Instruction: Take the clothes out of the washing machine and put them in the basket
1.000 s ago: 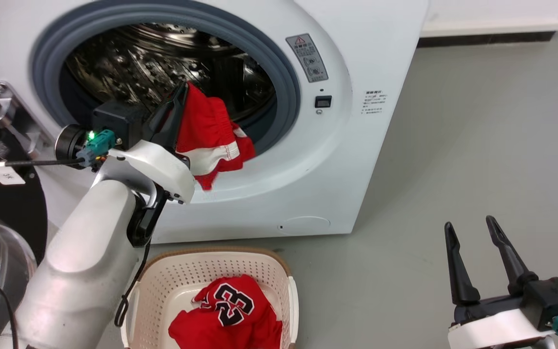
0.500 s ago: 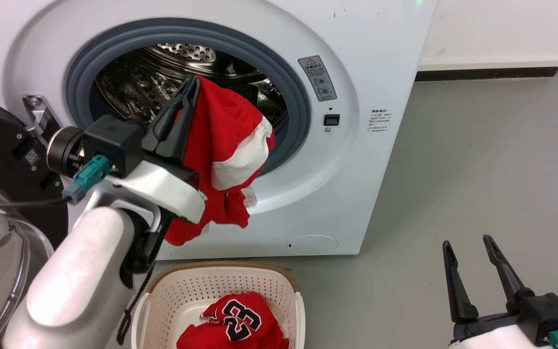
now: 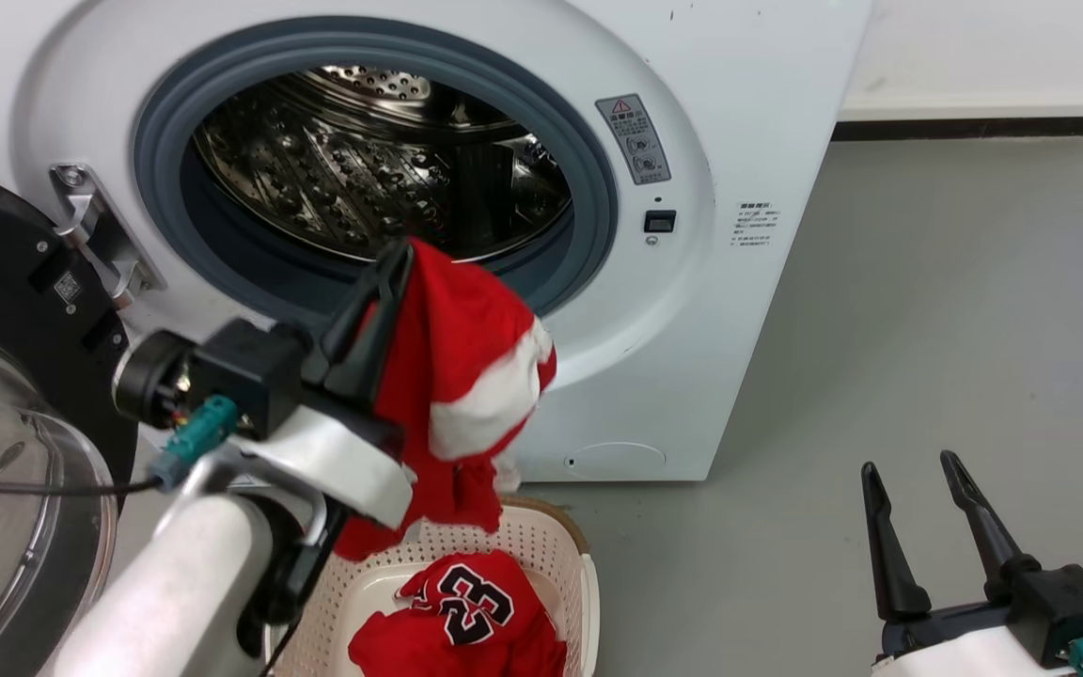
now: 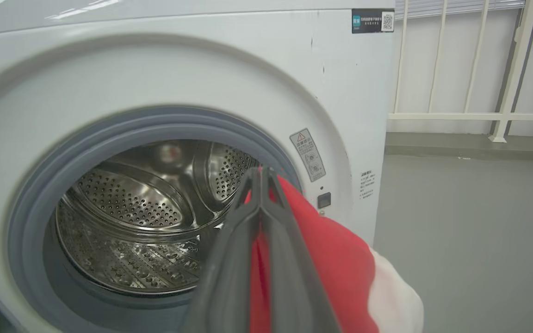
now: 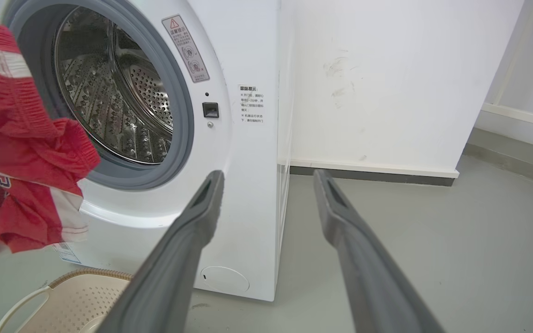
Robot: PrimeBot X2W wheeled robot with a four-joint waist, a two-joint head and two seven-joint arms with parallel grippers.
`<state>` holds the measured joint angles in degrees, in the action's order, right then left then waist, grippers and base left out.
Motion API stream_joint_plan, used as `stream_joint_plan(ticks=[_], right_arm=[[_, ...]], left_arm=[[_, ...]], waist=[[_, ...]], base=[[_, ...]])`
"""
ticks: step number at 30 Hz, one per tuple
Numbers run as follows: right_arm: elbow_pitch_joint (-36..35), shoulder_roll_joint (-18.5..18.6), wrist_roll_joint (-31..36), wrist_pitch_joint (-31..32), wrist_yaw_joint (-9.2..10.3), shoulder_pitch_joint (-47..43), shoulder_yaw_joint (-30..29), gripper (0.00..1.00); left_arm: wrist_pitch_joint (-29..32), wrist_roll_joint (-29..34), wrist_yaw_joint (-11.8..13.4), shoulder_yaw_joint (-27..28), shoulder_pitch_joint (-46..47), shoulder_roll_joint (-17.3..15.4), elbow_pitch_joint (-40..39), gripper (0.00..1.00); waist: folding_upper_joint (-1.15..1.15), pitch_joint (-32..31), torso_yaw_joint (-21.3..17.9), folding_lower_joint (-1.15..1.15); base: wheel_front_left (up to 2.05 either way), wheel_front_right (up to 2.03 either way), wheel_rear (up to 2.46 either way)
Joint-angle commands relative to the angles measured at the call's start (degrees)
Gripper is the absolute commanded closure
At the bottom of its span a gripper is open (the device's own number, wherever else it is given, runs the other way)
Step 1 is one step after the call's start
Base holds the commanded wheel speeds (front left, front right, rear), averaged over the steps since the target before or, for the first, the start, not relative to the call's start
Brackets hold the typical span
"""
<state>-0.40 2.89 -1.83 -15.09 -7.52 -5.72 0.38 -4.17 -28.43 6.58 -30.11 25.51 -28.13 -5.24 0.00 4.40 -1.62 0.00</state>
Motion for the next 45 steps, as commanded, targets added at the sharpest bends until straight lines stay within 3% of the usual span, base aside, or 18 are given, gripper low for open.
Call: stream_joint_plan(ticks=[1,9,16,33,40,45], right_arm=[[-0.30,-0.05,-0.01,-0.11,0.06,0.94,-0.09,0.00],[-0.79,-0.05,0.16,-0.11,0.06,3.23,0.05,0.00],[-1.58,-0.05,0.61,-0.11,0.06,6.76,-0.36,0.00],[-3.46,-0.06,-0.96,-0.11,0.06,15.42,-2.35,0.00],[-4.51,-0.06,-1.78,-0.12,0.06,17.71,-2.85,0.00],[-4.81,-0.06,-2.13,-0.11,0.06,18.94,-3.10,0.00]], left_arm=[[0.11,-0.43,0.04,-0.47,-1.80,-0.21,-0.02,1.00],[-1.11,-2.16,-1.88,-3.05,-7.42,-0.22,4.42,1.00],[-2.87,-1.21,-4.59,-6.55,-7.81,1.59,15.93,1.00],[-8.06,1.68,-11.66,-11.16,9.22,10.51,55.43,1.00],[-6.58,3.57,-12.62,-13.83,17.06,13.46,68.81,1.00],[-5.07,4.48,-12.89,-15.21,20.45,14.92,74.00,1.00]], waist=[[0.00,0.71,0.01,0.00],[0.00,5.41,-0.58,0.00],[0.00,12.63,-1.94,0.00],[0.00,31.35,-6.87,0.00],[0.00,37.31,-7.56,0.00],[0.00,39.76,-7.57,0.00]], base=[[0.00,0.00,0.00],[0.00,0.00,0.00],[0.00,0.00,0.00],[0.00,0.00,0.00],[0.00,0.00,0.00],[0.00,0.00,0.00]])
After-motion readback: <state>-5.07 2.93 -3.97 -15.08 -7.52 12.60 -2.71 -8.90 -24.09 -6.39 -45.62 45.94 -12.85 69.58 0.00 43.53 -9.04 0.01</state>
